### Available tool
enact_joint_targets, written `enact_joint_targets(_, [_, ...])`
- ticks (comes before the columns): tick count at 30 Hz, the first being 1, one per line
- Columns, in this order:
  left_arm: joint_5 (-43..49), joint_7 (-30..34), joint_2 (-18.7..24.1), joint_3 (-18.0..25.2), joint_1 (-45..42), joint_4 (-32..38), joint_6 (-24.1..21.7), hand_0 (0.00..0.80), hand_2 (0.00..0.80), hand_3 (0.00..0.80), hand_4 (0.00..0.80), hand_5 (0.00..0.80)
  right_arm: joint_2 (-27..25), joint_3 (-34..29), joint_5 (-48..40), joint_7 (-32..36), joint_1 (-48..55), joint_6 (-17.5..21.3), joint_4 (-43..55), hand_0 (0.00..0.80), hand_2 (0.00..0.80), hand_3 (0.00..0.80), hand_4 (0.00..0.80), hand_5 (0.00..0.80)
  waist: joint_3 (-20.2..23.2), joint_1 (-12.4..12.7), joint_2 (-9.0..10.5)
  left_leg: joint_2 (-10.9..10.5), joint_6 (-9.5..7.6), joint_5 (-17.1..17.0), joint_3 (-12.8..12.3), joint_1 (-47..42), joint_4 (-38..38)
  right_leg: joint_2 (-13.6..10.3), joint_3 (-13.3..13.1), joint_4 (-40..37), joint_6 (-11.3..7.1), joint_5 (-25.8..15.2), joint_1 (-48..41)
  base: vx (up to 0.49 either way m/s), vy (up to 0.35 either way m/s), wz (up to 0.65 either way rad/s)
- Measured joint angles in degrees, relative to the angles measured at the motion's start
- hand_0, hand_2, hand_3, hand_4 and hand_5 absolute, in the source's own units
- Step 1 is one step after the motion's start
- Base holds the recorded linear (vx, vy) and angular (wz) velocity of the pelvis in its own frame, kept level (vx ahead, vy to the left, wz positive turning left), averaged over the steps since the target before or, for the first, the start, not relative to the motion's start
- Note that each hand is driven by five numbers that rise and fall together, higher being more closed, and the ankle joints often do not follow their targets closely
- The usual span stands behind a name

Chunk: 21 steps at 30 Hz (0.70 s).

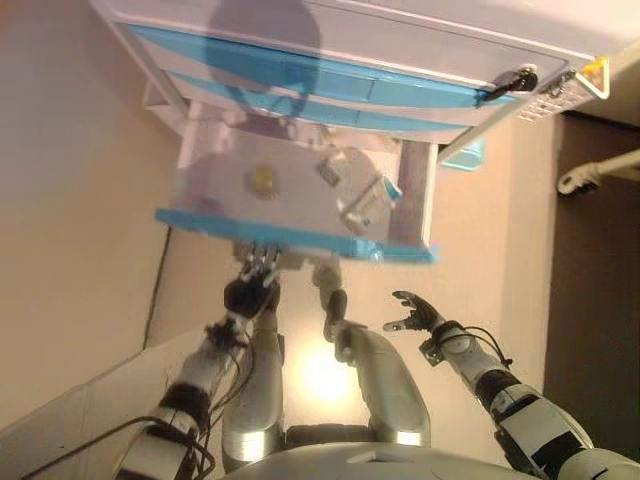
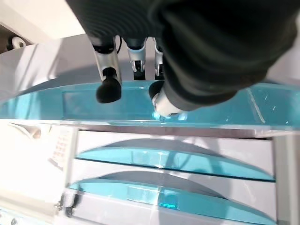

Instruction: Open the drawer and pick up the medicine

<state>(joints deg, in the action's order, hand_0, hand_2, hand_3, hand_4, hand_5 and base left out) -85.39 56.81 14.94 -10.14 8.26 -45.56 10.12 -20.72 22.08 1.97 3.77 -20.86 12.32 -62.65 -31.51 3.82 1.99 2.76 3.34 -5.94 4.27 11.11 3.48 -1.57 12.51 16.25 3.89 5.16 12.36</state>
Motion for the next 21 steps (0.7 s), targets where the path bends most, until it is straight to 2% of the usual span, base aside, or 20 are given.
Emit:
enact_joint_targets(3, [4.52,1.29,-3.49,4.95,-5.76,-4.54,3.50,0.800,0.800,0.800,0.800,0.800,-3.43,-1.43,1.99,2.27,3.01,-0.70,-0.30,0.000,0.000,0.000,0.000,0.000,1.70,1.30,-4.51,0.48,0.12,-0.20,0.49,-1.72,-0.80,0.28,3.10,-2.50,0.25,0.13,-3.72,-0.002,-0.003,0.44])
enact_joint_targets(4, [6.02,0.99,-4.45,7.05,-6.72,-6.65,4.45,0.800,0.800,0.800,0.800,0.800,-4.01,-2.22,2.09,2.71,5.06,-0.70,-0.37,0.000,0.000,0.000,0.000,0.000,2.80,1.92,-5.76,0.71,0.79,-0.99,0.74,-1.74,-0.94,0.42,3.92,-2.84,0.30,0.33,-4.12,0.025,0.015,0.35])
enact_joint_targets(6, [6.60,-1.32,-7.12,15.16,-8.43,-11.95,4.35,0.800,0.800,0.800,0.800,0.800,-4.56,-4.23,2.71,2.82,8.66,-0.71,-1.49,0.000,0.000,0.000,0.000,0.000,5.68,2.77,-7.51,0.54,0.84,-1.60,1.03,-1.83,-0.92,0.44,4.39,-3.64,0.03,0.62,-4.78,0.035,0.030,0.21])
enact_joint_targets(8, [8.35,-10.17,-6.59,19.52,-10.04,-15.58,1.36,0.800,0.800,0.800,0.800,0.800,-5.32,-5.56,2.88,2.89,10.12,-0.73,-4.61,0.000,0.000,0.000,0.000,0.000,8.36,3.21,-9.00,-0.01,1.31,-2.38,2.19,-1.77,-0.91,0.28,4.87,-4.21,-0.27,1.02,-5.56,0.074,0.088,0.36])
enact_joint_targets(9, [11.16,-14.95,-5.05,21.18,-9.96,-19.60,-0.81,0.800,0.800,0.800,0.800,0.800,-5.49,-5.81,3.78,2.90,10.19,-0.71,-6.01,0.000,0.000,0.000,0.000,0.000,9.78,3.31,-9.30,-0.26,1.75,-2.86,2.82,-1.81,-1.00,0.16,5.30,-4.45,-0.18,1.26,-5.99,0.118,0.129,0.35])
enact_joint_targets(10, [17.29,-20.32,-3.29,22.96,-9.83,-24.26,-4.13,0.000,0.000,0.000,0.000,0.000,-5.43,-6.31,3.90,2.99,10.07,-0.63,-7.44,0.000,0.000,0.000,0.000,0.000,11.29,3.52,-9.26,-0.38,2.30,-3.37,3.13,-1.89,-1.12,0.03,5.58,-4.77,-0.35,1.79,-6.23,0.119,0.123,0.24])
enact_joint_targets(12, [27.47,-30.54,0.44,23.67,-10.63,-31.51,-9.10,0.000,0.000,0.000,0.000,0.000,-5.01,-7.82,3.95,2.76,10.35,0.33,-9.46,0.000,0.000,0.000,0.000,0.000,13.42,4.00,-8.37,-1.08,3.48,-5.07,3.14,-2.35,-1.08,-0.73,5.85,-5.29,-0.04,2.02,-7.10,0.112,0.121,0.13])
enact_joint_targets(13, [32.93,-35.48,1.72,23.98,-11.31,-32.89,-11.12,0.000,0.000,0.000,0.000,0.000,-4.80,-7.83,4.01,2.62,10.78,0.68,-9.48,0.000,0.000,0.000,0.000,0.000,14.00,4.04,-7.40,-1.81,3.37,-4.80,2.87,-2.60,-0.28,-1.49,6.07,-5.67,0.16,2.03,-7.73,0.111,0.105,0.13])
enact_joint_targets(14, [37.29,-39.94,2.62,23.76,-12.26,-33.49,-12.63,0.000,0.000,0.000,0.000,0.000,-4.50,-7.83,4.27,2.51,11.40,1.16,-9.43,0.000,0.000,0.000,0.000,0.000,14.66,4.06,-6.40,-2.75,2.50,-2.97,2.34,-2.88,1.44,-2.38,6.24,-5.97,0.14,2.01,-8.30,0.114,0.099,0.15])
enact_joint_targets(16, [44.87,-46.82,3.57,23.16,-13.13,-33.49,-15.42,0.000,0.000,0.000,0.000,0.000,-3.54,-7.96,4.94,1.49,13.01,1.71,-9.43,0.000,0.000,0.000,0.000,0.000,16.43,3.90,-4.85,-4.32,1.80,-0.80,1.11,-4.14,2.66,-3.45,6.38,-6.64,-0.27,1.82,-8.89,0.108,0.075,0.20])
enact_joint_targets(18, [52.79,-52.88,3.76,19.20,-12.65,-32.61,-18.37,0.000,0.000,0.000,0.000,0.000,-2.45,-8.91,5.69,-0.20,14.30,1.62,-9.50,0.000,0.000,0.000,0.000,0.000,18.46,3.23,-4.81,-4.57,-0.22,0.34,0.71,-6.81,-0.58,-2.87,5.99,-6.33,-0.90,2.06,-8.62,0.103,0.040,0.24])
enact_joint_targets(21, [63.09,-58.09,3.67,10.91,-10.48,-29.24,-20.79,0.000,0.000,0.000,0.000,0.000,-1.86,-10.05,7.36,-4.28,14.27,-0.78,-10.94,0.000,0.000,0.000,0.000,0.000,19.05,2.78,-4.08,-3.99,-2.75,1.68,0.56,-8.49,-2.20,-1.45,2.36,-5.96,-1.33,2.08,-8.55,0.109,0.022,0.05])
